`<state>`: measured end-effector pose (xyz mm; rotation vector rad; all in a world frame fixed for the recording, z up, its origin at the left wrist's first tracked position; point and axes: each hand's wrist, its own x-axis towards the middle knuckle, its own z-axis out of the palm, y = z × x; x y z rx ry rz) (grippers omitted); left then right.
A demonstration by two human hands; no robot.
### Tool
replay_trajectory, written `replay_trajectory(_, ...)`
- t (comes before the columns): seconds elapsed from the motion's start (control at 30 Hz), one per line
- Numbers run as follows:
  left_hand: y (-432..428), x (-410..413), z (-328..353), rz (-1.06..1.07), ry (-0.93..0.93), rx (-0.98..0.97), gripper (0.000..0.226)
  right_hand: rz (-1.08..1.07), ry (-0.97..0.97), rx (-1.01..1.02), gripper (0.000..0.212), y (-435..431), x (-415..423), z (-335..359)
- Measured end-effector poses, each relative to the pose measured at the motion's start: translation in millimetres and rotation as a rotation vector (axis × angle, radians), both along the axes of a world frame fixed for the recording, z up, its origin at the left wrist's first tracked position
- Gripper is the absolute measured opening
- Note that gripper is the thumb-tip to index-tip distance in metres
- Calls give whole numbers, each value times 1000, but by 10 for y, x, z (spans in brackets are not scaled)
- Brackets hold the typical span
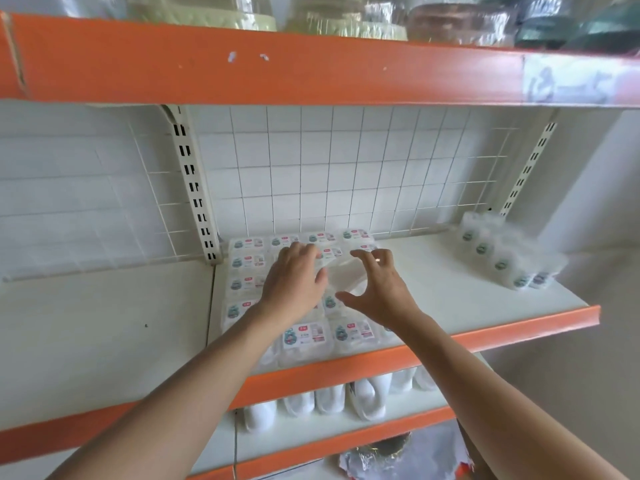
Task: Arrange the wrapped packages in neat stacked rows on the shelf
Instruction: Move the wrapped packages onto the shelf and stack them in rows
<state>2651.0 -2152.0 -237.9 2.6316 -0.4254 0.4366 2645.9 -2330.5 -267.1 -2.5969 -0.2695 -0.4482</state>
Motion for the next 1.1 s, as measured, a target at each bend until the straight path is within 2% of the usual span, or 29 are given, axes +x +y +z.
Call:
replay_trajectory(0.17,-133,126,101,-90,231,-112,57,88,-95,4,90,30,20,45)
replay_trajectory(0.33,-154,233,111,-84,290,-161,73,131,-158,59,93,10,81,39)
replay_trajectory(0.5,-206,226,107,-127,393,-222,82,227,-134,115,81,-84,141,27)
replay_trajectory(0.63,-276,304,153,-129,408,-333,75,273,-9,217,83,-189,249,42)
replay_trajectory(0.87,-313,383,203,-151,466,-515,74,302,52,154,73,-447,558,58)
replay_trajectory(1.1,-370,450,71,-80,354,-368,75,348,2,95,72,-587,719,59)
